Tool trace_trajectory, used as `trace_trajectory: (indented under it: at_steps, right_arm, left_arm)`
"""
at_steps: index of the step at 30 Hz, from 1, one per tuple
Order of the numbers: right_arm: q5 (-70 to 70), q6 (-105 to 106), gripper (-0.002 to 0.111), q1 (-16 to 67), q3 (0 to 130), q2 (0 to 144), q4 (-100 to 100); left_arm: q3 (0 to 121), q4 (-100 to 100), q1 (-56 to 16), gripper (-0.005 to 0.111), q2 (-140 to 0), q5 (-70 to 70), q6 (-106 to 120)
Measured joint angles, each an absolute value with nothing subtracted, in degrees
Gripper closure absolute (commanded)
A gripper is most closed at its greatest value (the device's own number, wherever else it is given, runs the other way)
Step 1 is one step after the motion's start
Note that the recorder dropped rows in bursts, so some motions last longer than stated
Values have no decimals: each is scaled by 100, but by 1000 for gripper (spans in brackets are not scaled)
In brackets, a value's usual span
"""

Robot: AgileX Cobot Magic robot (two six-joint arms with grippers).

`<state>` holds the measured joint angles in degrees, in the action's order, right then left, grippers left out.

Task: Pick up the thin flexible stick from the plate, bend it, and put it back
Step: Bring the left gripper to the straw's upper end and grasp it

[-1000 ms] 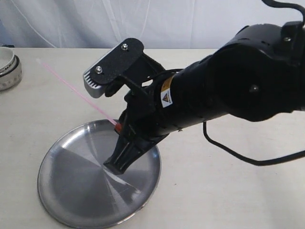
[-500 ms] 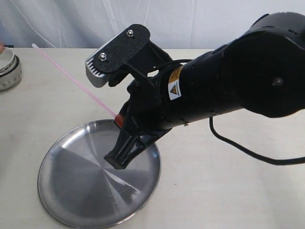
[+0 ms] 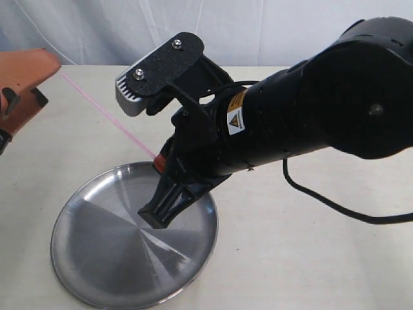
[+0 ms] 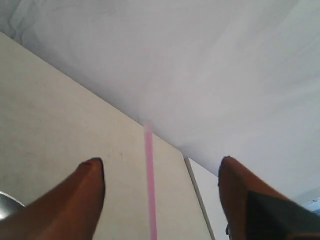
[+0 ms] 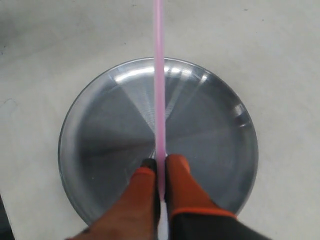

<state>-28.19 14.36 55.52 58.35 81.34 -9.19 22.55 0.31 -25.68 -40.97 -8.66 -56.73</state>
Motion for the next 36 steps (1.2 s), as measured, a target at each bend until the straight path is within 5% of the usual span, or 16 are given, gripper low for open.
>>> trace_trajectory:
  at_steps: [9,16,25,27,33,36]
  right_arm:
    - [-2819,1436,109,5552,5835,8134,-930]
    - [-2819,1425,109,5552,5835,8134,-941]
    - [-2829,1365,109,5552,5835,8134,-986]
    - [-2796,1272,102,5552,5835,8134,-1056]
    - [-2759,1192,56,5552,5835,8134,-1115]
    - [-2754,1190,54,5552,5835,8134,-1115]
  left_arm:
    - [2266,324,-2726,53,-4861,-1598,-6048]
    - [2288,543,-2747,106,-5080,-1891,-6269]
    - [2296,635,-2747,107,-5087,-1885,-6116]
    - [2311,635,-2747,107,-5087,-1885,-6111]
    - [2316,639,-2747,107,-5087,-1907,-6102]
    - [2316,639,-2747,107,-5087,-1919,-6102]
